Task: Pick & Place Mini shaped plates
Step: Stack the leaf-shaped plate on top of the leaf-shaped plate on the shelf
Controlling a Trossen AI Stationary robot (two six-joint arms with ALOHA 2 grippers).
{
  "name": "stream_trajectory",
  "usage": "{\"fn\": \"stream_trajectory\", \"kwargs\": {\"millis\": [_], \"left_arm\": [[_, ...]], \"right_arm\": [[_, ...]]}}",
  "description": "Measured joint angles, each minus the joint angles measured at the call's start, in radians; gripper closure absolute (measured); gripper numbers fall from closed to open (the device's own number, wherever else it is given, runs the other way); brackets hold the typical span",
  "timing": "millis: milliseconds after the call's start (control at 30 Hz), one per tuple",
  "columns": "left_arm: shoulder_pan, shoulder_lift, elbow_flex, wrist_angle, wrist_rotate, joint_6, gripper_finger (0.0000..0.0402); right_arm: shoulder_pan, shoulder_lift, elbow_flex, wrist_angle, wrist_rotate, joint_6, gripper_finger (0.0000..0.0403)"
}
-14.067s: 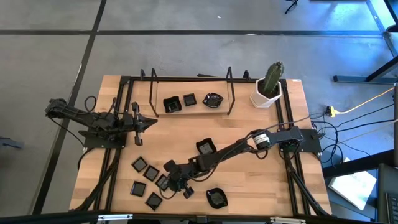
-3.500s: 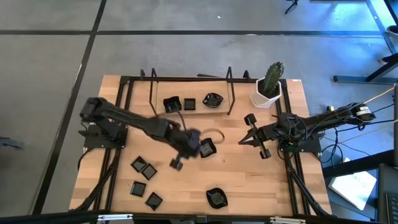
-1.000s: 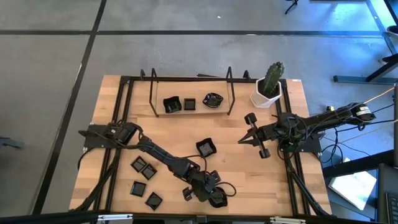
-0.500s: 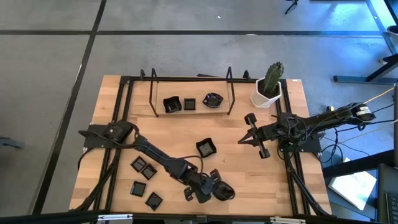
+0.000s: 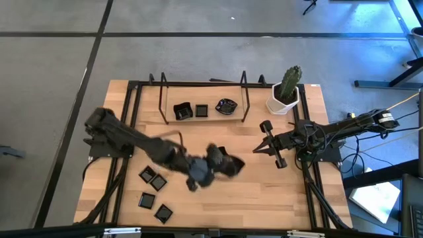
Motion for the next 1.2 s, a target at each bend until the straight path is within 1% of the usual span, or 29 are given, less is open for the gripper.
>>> {"fn": "stream_trajectory", "kwargs": {"millis": [100,200,267,433,533,633,767,900,967,1200], "left_arm": [[0.077,-0.069,-0.001,-0.029,0.012,-0.023,0.0399],[0.186,-0.115,-0.001,-0.007,0.075,-0.024,0.0399],[0.269,-0.117,-0.001,0.018,0.117,-0.024,0.0399],[0.466,-0.043,-0.001,0.014,0.205,0.017,0.0399],[0.543,0.019,-0.001,0.013,0.257,0.046,0.0400],[0.592,0.083,-0.001,0.005,0.256,0.066,0.0400],[0.631,0.147,-0.001,0.008,0.222,0.060,0.0400],[0.650,0.205,-0.001,0.014,0.145,0.066,0.0400],[0.658,0.226,-0.001,0.012,0.122,0.087,0.0400],[0.677,0.257,-0.001,0.021,0.110,0.161,0.0400]], "right_arm": [[0.000,0.000,0.000,0.000,0.000,0.000,0.0387],[0.000,0.000,0.000,0.000,0.000,0.000,0.0387],[0.000,0.000,0.000,0.000,0.000,-0.001,0.0387],[0.000,0.001,0.000,0.000,0.000,-0.003,0.0387],[0.000,0.003,0.000,0.000,0.000,-0.004,0.0387],[0.000,0.003,0.000,0.000,0.000,-0.023,0.0387],[0.000,0.003,0.000,0.000,0.001,-0.045,0.0387],[0.000,0.003,0.000,0.000,0.000,-0.045,0.0387],[0.000,0.003,0.000,0.000,0.000,-0.045,0.0387],[0.000,0.003,0.000,-0.024,0.000,-0.022,0.0387]]}}
